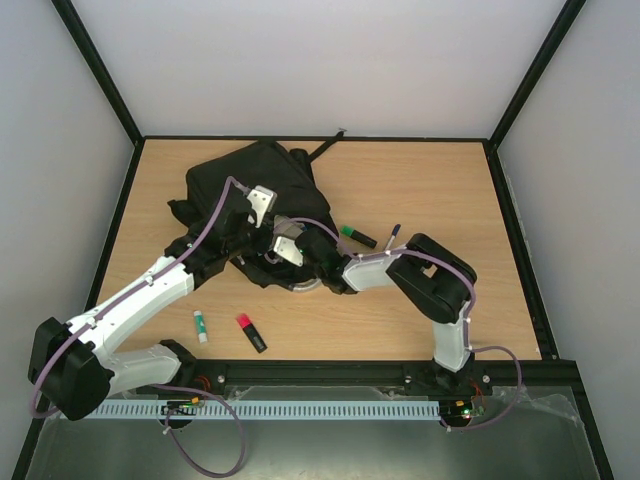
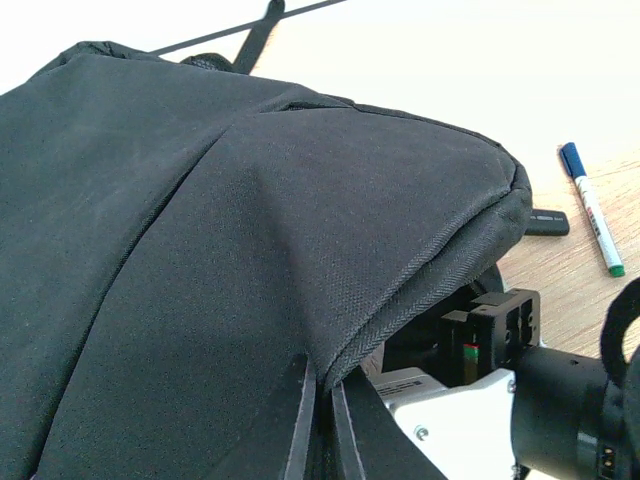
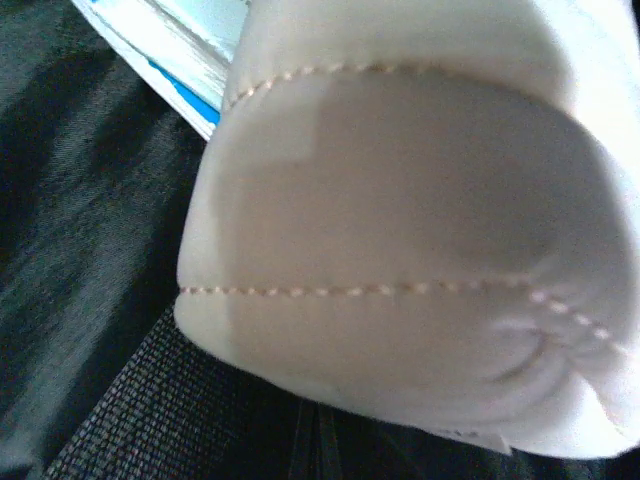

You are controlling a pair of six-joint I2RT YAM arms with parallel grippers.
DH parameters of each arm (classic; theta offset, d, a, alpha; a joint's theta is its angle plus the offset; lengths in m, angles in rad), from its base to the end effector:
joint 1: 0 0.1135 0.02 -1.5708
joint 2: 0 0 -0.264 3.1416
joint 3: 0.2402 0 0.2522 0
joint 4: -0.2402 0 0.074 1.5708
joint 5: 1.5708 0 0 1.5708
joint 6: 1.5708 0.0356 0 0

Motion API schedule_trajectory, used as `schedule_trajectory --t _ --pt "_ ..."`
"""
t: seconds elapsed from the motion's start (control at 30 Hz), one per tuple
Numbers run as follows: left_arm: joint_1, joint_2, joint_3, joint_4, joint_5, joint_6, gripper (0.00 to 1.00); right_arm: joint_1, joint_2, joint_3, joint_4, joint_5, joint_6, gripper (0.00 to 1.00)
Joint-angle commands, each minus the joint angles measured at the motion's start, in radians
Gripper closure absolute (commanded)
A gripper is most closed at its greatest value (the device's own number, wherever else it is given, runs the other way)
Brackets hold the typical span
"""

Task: Pack the student bag
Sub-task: Place the stationery in the student bag.

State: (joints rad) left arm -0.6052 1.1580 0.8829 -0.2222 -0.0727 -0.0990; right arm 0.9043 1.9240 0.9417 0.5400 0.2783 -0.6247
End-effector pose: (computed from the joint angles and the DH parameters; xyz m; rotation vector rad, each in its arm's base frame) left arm 0.2172 -0.1471 0.2943 0.4786 2.0305 -0.3568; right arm 0.2519 0.3044 0.1444 -1.2492 1.5572 -0.1004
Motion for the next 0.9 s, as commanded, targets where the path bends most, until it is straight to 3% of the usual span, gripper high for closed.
schedule_trajectory --t 0.0,0.27,0.5,0.63,0.8,0.87 --pt "-0.004 -0.026 0.004 0.074 0.017 -0.005 0.98 0.015 0.033 0.026 0.173 0.085 0.009 0.99" --pt "-0.004 -0.019 -0.002 0.076 -0.005 -0.005 0.98 0.021 -0.119 0.01 -0.081 -0.013 0.066 0.98" --pt "-0.006 0.041 -0.002 0.053 0.027 -0.011 0.98 0.021 -0.328 -0.072 -0.492 -0.294 0.103 0.77" --pt "-0.019 0.108 0.03 -0.015 0.026 -0.032 0.97 0.017 -0.492 -0.124 -0.662 -0.351 0.107 0.69" --pt "-0.02 0.153 0.025 -0.074 0.044 -0.038 0.9 -0.065 -0.635 -0.116 -0.822 -0.428 0.159 0.66" --pt "-0.019 0.171 0.031 -0.111 0.069 -0.047 0.78 -0.136 -0.663 -0.106 -0.838 -0.479 0.188 0.64"
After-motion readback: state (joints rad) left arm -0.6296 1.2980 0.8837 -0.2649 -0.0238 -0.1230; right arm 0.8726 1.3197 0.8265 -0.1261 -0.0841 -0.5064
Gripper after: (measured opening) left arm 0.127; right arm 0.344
